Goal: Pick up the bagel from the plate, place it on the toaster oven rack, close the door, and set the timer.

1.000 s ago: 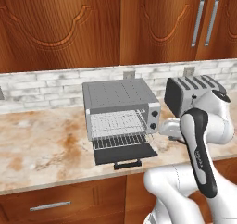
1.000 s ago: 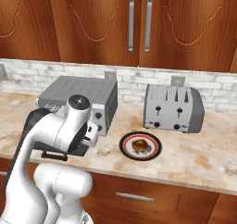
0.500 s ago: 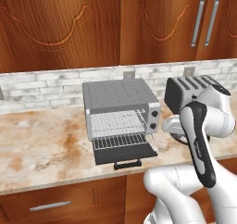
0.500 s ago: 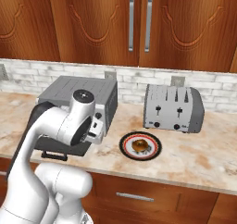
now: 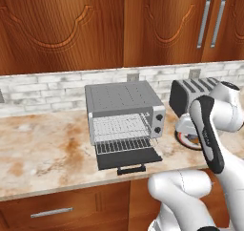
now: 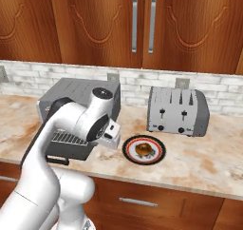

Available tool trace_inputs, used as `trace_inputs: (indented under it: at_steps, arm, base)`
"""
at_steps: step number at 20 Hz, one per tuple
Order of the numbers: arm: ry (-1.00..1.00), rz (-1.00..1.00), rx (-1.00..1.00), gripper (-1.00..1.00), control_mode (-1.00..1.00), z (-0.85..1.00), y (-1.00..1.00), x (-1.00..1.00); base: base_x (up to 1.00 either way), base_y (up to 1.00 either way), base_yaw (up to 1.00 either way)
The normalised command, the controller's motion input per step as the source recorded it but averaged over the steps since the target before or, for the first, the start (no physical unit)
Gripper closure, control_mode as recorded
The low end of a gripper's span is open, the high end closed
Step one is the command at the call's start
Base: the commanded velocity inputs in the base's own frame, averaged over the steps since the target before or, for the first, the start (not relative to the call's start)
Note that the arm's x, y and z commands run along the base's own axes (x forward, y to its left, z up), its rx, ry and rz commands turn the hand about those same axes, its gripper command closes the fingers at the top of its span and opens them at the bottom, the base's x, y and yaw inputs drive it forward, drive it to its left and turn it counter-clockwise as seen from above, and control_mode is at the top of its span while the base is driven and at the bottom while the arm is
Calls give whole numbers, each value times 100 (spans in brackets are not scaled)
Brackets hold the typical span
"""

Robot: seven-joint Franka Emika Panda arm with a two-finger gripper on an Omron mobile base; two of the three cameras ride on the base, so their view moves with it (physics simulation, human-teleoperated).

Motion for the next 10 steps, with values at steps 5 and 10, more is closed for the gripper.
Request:
trace_inputs:
  at_steps: [5,10]
  arm:
    - [12,-10,-4,100,-100,-25,-40,18]
    - [11,-8,-5,-100,-100,-33,-24,33]
  base:
    - [0,0,0]
    - [0,0,0]
